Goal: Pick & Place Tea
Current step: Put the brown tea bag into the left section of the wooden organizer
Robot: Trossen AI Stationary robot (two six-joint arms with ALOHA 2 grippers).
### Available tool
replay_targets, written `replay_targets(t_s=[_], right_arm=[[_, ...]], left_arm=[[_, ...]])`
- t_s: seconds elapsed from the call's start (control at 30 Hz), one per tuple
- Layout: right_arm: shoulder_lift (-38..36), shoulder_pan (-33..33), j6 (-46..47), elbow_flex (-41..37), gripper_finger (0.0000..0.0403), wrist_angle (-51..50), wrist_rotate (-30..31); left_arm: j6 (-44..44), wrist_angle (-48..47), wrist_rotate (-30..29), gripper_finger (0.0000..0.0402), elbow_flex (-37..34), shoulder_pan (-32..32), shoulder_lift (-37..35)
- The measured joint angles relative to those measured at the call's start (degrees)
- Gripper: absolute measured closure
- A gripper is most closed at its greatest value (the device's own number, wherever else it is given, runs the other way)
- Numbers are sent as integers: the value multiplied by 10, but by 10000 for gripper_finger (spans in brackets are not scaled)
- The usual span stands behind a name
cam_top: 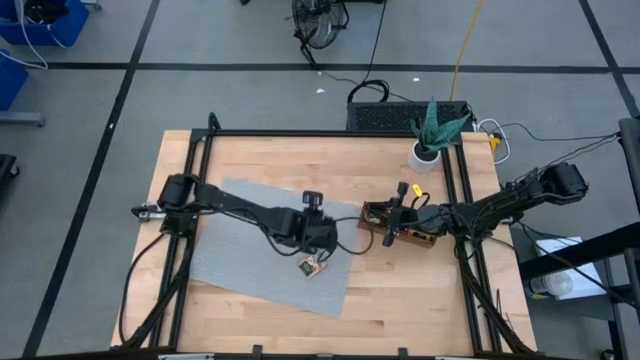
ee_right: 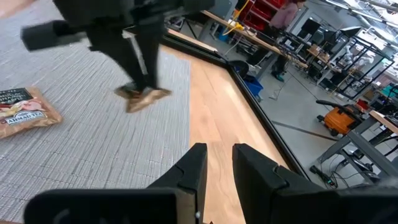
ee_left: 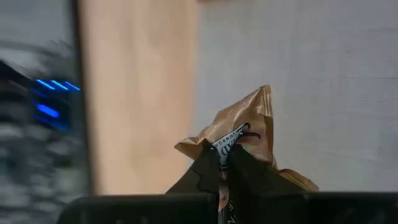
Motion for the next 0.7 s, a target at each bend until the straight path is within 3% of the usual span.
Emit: replay_targets(t_s=[0.17, 0.37, 0.47, 0.53, 0.7], right_arm=[[0, -2, 2, 0, 339, 7, 0], [0, -22, 19, 0, 339, 12, -3], [0, -37, 39, 0, 339, 10, -11], [0, -54, 61, 0, 339, 11, -59], [9, -118, 140, 0, 339, 35, -261]], left_arm=[[140, 64, -94, 387, -1, -3, 1], [270, 139, -143, 387, -26, 17, 4], [320, 133, -147, 387, -30, 31, 4], [358, 125, -141, 387, -30, 37, 4], [438, 126, -139, 387, -30, 40, 3]])
